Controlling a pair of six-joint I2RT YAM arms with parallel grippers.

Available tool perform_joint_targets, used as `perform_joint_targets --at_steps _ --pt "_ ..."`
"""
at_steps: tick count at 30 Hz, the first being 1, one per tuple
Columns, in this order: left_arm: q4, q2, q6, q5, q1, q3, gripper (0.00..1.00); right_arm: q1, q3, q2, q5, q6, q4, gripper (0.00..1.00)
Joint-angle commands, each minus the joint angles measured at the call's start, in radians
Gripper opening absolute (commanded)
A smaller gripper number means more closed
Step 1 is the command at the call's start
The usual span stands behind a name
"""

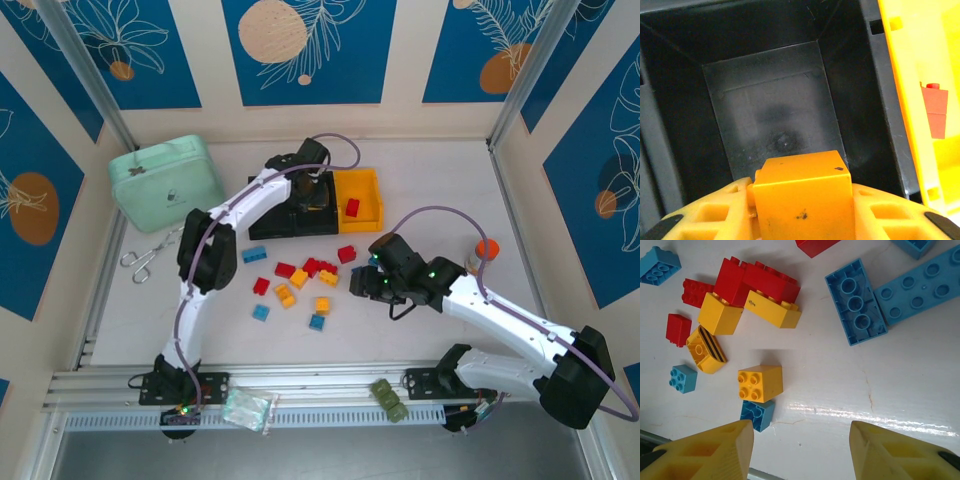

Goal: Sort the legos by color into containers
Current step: Place the lego in the container.

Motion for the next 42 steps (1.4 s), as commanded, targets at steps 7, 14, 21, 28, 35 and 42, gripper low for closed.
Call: perform_joint_targets --at_steps 7,14,21,28,35,42 --pt "-0.065 0.076 0.026 -0.032 -0.012 0.078 0.30 -0.026 -0.010 -0.041 0.013 0.014 -0.031 0.53" --pt "-0.065 0.075 0.029 -0.035 -0.021 0.082 0.43 -0.033 -0.010 -0.055 0.019 0.014 -0.042 0.53" --pt "-0.072 0.036 0.029 -0.039 -0.026 0.082 0.51 -0.036 -0.015 -0.078 0.026 0.016 -0.049 0.54" --pt "-0.084 -0.005 0.029 -0.054 -0.034 0.081 0.59 -0.036 -0.036 -0.110 0.022 0.016 -0.050 0.56" --pt "-0.093 -0.043 0.021 -0.060 -0.047 0.081 0.57 -0.049 -0.058 -0.165 0.027 0.013 -0.059 0.56" --pt "-0.076 -0.176 0.026 -0.020 -0.085 -0.012 0.57 -0.107 -0.051 -0.189 -0.004 -0.023 -0.088 0.57"
